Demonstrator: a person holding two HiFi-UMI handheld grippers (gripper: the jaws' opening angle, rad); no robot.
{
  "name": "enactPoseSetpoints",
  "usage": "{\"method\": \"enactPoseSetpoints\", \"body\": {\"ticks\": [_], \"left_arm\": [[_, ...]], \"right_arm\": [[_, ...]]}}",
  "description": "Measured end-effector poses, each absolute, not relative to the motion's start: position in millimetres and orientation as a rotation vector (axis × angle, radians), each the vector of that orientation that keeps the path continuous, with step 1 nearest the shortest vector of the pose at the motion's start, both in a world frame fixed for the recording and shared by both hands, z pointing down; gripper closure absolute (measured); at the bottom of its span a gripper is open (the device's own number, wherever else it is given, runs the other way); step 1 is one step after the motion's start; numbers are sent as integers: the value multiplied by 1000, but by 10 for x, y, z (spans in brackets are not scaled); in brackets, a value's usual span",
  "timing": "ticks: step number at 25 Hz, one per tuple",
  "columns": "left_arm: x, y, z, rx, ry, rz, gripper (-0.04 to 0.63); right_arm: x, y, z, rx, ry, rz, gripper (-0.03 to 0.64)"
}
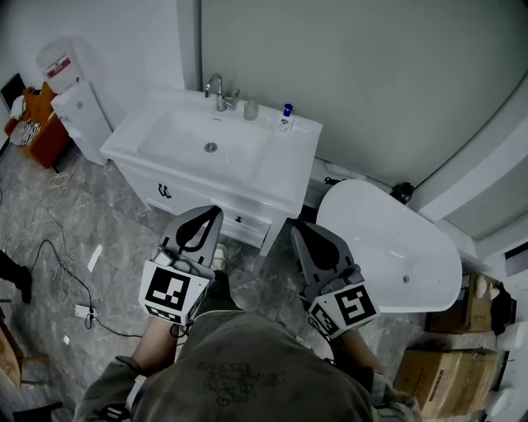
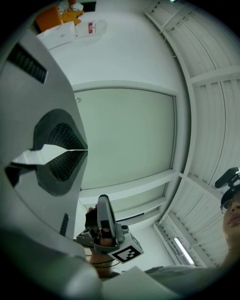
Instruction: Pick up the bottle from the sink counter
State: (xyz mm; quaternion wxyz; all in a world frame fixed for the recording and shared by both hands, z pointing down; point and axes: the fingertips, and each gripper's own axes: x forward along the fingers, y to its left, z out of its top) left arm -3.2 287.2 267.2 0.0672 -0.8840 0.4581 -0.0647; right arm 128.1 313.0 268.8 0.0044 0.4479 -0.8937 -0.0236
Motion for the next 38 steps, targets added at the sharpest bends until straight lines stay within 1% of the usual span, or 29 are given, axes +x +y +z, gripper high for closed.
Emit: {"method": "enactPoseSetpoints", "body": {"ticks": [10, 22, 29, 38], "left_arm": [[-150, 2081, 2786, -2726, 1346, -221, 575], [-455, 719, 2865, -2821, 1303, -314, 575], [-533, -172, 2875, -2870, 1221, -312, 575], [-607, -1071, 2934, -2915, 1089, -324, 575]], "right_arm": [[1145, 2345, 2767, 1426, -2752, -35, 581], [820, 996, 2736, 1455, -2697, 41, 581], [697, 150, 2709, 1484, -2623, 39, 581], [483, -700, 2763, 1512, -2542, 47, 581]]}}
